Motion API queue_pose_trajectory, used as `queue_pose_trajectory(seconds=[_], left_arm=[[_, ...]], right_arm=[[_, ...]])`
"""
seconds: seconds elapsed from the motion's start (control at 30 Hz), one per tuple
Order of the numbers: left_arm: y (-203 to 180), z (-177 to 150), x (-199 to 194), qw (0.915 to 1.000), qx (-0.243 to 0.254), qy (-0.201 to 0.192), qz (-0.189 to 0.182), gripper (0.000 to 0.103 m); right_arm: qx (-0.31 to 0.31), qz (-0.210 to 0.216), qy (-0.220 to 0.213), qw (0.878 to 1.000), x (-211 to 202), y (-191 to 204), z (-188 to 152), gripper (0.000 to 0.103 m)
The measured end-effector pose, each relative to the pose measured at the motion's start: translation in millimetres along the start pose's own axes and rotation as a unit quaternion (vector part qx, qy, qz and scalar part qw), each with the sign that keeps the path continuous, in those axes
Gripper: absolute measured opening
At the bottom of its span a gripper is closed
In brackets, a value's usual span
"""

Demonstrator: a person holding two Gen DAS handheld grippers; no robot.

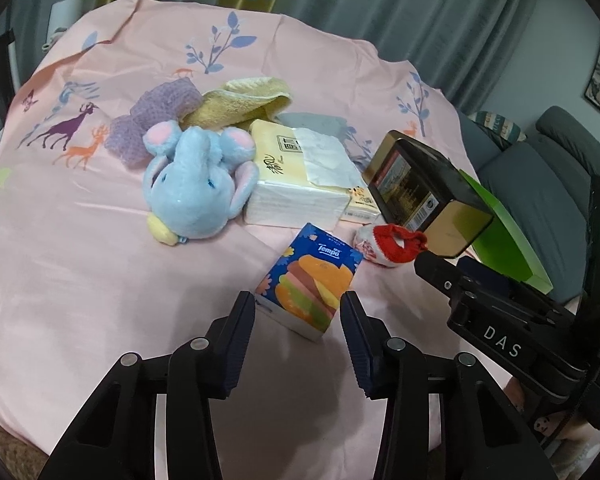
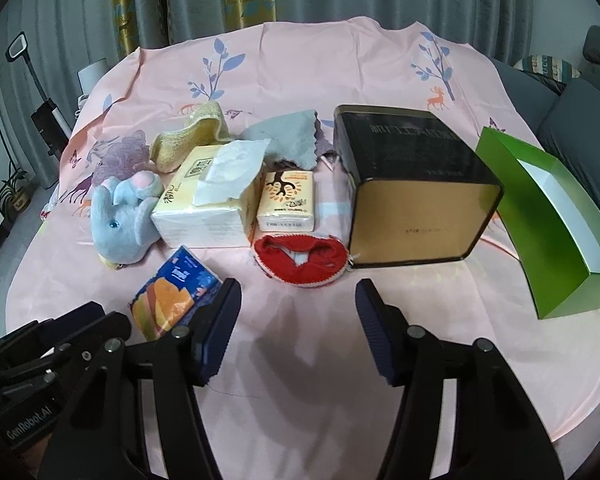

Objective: Organize soft objects
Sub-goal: 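Close the right gripper on the blue-and-orange tissue pack and lift it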

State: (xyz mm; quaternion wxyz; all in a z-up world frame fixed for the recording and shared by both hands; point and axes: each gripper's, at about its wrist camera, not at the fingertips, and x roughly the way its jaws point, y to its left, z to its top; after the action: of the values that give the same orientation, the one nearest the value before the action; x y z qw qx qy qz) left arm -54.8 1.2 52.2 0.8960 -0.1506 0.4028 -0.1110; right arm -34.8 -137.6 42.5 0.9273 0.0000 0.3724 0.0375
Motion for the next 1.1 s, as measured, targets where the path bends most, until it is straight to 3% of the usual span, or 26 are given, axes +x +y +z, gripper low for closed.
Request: queue_pose_trajectory(seconds=[0.23, 0.33, 0.4, 0.47, 0.67, 0.73, 0.83, 0.87, 1.0, 1.1], left_arm=[[5, 7, 5, 0.9989, -0.038, 0.01, -0.026, 0.046], [9, 8, 10, 0.9968, -0.067, 0.014, -0.043, 0.046], [10, 7, 13, 0.9962, -0.073, 0.017, -0.044, 0.046], [11, 6, 20, 0.9949, -0.087, 0.026, -0.044, 0.046], [12, 2, 35, 0.9924, -0.107, 0.049, -0.037, 0.045], [11, 2, 41, 0.9913, -0.11, 0.057, -0.043, 0.039], [9, 4, 46, 0.9904, -0.114, 0.062, -0.05, 0.036], [6, 5, 45, 0.9917, -0.107, 0.059, -0.042, 0.036], [-11, 16, 36, 0.9946, -0.081, 0.045, -0.047, 0.036], [-38, 29, 21, 0.9978, -0.03, 0.012, -0.058, 0.036]], right_arm=[[-0.01, 0.028, 0.012, 0.999, -2, 9, 21, 0.059], [-0.012, 0.104, 0.046, 0.993, 3, 12, 44, 0.064], [-0.004, 0.161, 0.064, 0.985, 13, 14, 57, 0.076], [-0.006, 0.202, 0.087, 0.976, 30, 20, 65, 0.076], [-0.024, 0.221, 0.158, 0.962, 80, 42, 59, 0.074], [-0.021, 0.235, 0.17, 0.957, 90, 44, 54, 0.07], [-0.024, 0.235, 0.193, 0.952, 102, 46, 46, 0.06], [-0.025, 0.238, 0.197, 0.951, 101, 44, 44, 0.052], [-0.022, 0.221, 0.169, 0.96, 84, 33, 44, 0.05], [-0.003, 0.21, 0.116, 0.971, 51, 11, 60, 0.05]])
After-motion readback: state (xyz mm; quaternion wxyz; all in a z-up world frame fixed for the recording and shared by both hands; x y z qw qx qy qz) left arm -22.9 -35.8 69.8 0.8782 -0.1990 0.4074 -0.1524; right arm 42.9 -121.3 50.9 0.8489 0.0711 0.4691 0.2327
